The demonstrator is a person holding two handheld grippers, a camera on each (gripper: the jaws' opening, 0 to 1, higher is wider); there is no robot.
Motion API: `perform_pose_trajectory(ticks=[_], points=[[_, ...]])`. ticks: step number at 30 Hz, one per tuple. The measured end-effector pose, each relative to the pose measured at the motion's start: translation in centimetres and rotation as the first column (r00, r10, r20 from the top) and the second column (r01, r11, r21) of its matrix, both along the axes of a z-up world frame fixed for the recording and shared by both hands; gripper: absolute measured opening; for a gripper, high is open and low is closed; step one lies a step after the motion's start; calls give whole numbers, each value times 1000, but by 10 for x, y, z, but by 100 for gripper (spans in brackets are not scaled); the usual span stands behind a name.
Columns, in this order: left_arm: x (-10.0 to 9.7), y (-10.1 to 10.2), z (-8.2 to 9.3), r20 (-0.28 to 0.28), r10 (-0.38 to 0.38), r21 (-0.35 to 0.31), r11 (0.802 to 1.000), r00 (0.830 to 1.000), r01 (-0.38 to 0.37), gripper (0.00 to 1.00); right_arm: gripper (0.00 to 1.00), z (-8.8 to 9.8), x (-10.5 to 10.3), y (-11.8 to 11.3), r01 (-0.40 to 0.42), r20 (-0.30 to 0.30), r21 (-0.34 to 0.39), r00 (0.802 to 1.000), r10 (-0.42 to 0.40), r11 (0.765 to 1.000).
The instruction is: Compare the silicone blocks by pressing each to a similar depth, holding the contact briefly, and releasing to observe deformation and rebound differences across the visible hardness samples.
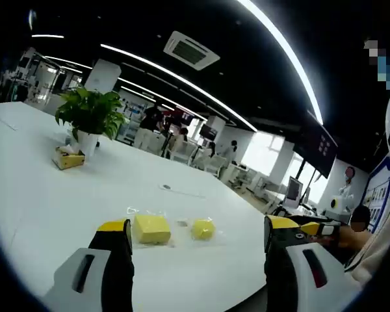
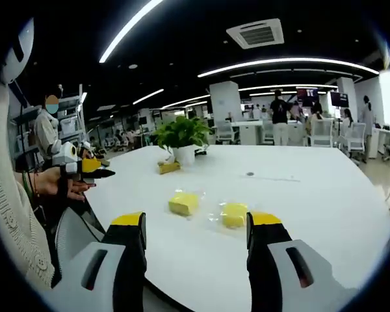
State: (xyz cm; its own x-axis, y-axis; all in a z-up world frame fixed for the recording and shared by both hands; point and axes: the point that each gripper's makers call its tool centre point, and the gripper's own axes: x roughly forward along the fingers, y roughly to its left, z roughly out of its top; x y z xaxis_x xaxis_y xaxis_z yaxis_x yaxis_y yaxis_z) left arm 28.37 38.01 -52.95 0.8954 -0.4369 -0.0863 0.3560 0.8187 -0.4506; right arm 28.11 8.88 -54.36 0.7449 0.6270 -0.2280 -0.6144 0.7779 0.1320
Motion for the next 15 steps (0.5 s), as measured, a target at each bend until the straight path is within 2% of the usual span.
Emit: perform_pose_trajectory(ticks=[4, 9, 12, 15], points=[[0, 0, 0, 0, 0, 1, 1000, 1000, 0, 83, 57, -1, 0, 0, 1, -4, 3, 1000, -1, 1000], [-1, 1, 0, 2, 4, -2, 1000, 1000, -4, 83, 58, 2, 0, -1, 13, -20, 53, 1000, -12, 999], [-1, 1, 0, 1, 4, -6, 1000, 1000, -4, 83, 62, 2, 1, -1, 18, -29, 74, 999, -15, 997], [-1, 2, 0, 2, 7, -8, 1000, 1000, -7, 83, 66, -2, 0, 0, 13, -43, 58, 999, -10, 998]])
